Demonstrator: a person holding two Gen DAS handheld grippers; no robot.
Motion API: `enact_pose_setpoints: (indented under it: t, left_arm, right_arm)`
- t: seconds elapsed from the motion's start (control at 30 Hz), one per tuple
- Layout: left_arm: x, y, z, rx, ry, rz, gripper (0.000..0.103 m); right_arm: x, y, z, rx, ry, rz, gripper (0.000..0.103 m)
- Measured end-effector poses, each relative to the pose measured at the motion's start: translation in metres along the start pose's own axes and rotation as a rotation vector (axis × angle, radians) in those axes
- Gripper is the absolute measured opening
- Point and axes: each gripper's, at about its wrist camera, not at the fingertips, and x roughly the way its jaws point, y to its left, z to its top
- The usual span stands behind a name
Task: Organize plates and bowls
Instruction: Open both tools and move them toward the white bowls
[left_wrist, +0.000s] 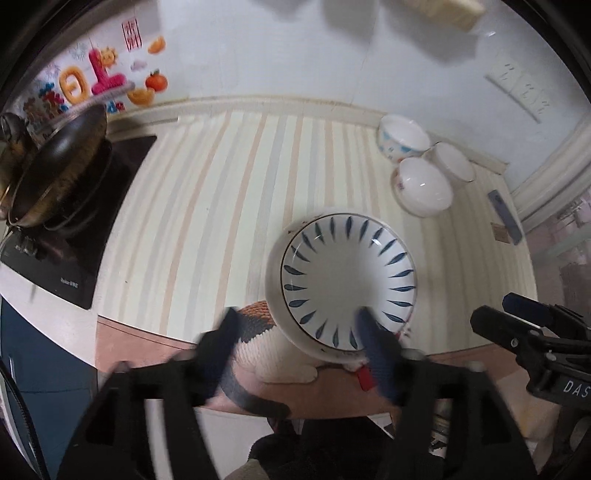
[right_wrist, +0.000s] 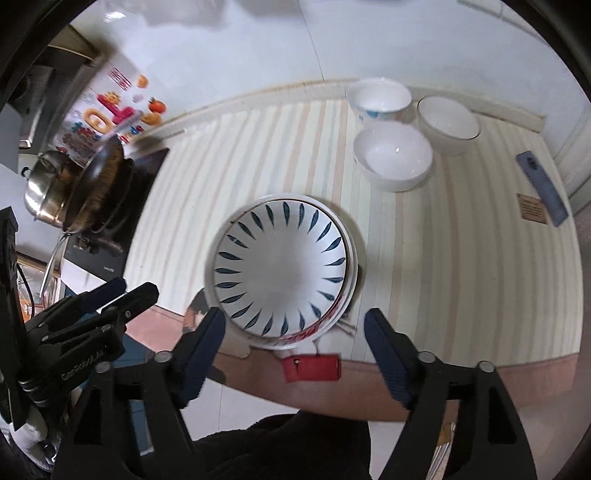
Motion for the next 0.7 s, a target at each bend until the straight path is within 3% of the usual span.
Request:
enact_pose_setpoints:
  t: [0.1, 0.3, 0.5, 0.7]
  left_arm:
    - [-0.023, -0.001, -0.009, 0.024, -0.032, -0.004, 0.083]
    - [-0.062, -0.003, -0.030, 0.057, -0.093, -0.018, 0.091]
    - [-0.084, -0.003, -0.047, 0.071, -0.121, -0.043, 0.091]
    - [-0.096, -0.007, -0.045, 0.057, -0.147, -0.040, 0.091]
  right_arm:
    - [-0.025, 0.009, -0.018, 0.002, -0.045, -0.022, 0.088]
    - [-0.072, 0.028, -0.056, 0.017, -0.125, -0.054, 0.091]
    - [-0.103, 0.039, -0.085, 0.027, -0.176, -0.062, 0.092]
    - [-0.116, 0.033, -0.091, 0.056, -0.190, -0.019, 0.093]
